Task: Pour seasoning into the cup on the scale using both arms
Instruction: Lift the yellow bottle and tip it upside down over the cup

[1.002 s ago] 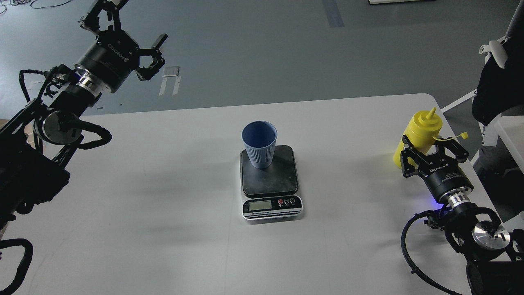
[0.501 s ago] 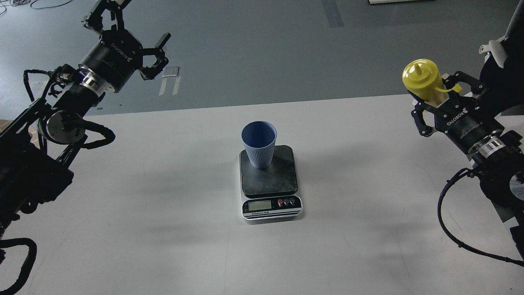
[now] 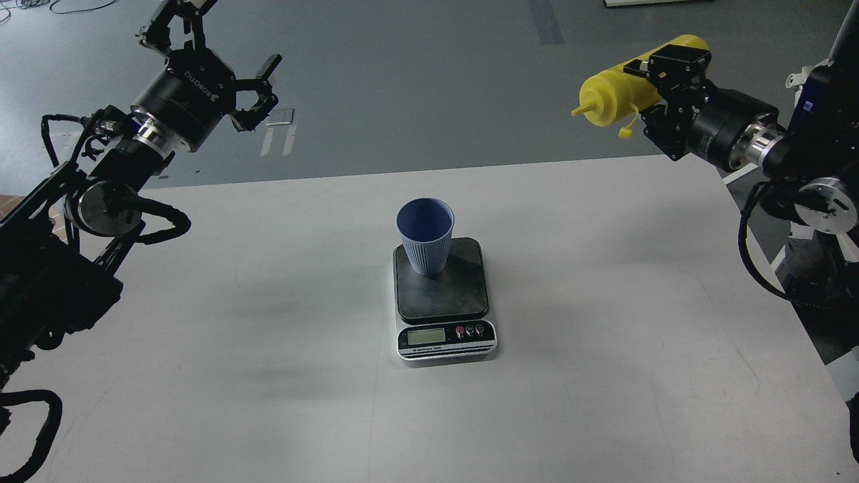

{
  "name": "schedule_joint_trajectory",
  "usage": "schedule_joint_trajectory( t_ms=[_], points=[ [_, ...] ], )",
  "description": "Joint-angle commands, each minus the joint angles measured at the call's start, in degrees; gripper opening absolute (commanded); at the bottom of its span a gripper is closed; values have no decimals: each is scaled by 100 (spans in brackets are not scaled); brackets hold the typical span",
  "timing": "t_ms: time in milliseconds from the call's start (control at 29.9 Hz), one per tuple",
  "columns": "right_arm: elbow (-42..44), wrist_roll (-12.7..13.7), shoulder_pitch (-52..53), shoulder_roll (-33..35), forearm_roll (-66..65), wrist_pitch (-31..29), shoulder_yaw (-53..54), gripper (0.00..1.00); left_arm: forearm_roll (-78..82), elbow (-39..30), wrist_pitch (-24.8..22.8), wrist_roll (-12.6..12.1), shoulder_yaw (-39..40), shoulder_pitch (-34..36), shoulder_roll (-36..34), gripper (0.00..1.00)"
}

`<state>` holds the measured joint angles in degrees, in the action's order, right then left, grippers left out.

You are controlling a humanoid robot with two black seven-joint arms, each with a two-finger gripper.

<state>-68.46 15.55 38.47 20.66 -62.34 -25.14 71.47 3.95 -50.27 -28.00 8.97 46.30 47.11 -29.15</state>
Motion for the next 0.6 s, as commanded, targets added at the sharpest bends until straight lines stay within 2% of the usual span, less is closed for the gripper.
schedule_joint_trajectory(
  t_ms=[0, 334, 568],
  points=[
    [-27, -9, 467, -18, -550, 1, -642, 21, 0, -1, 0, -1, 2, 0, 6, 98],
    [-27, -9, 1426, -132, -1131, 1, -1900, 21, 0, -1, 0, -9, 2, 9, 15, 98],
    [-27, -9, 1690, -676, -2140, -17, -2190, 21, 0, -1, 0, -9, 2, 44, 41, 98]
  ],
)
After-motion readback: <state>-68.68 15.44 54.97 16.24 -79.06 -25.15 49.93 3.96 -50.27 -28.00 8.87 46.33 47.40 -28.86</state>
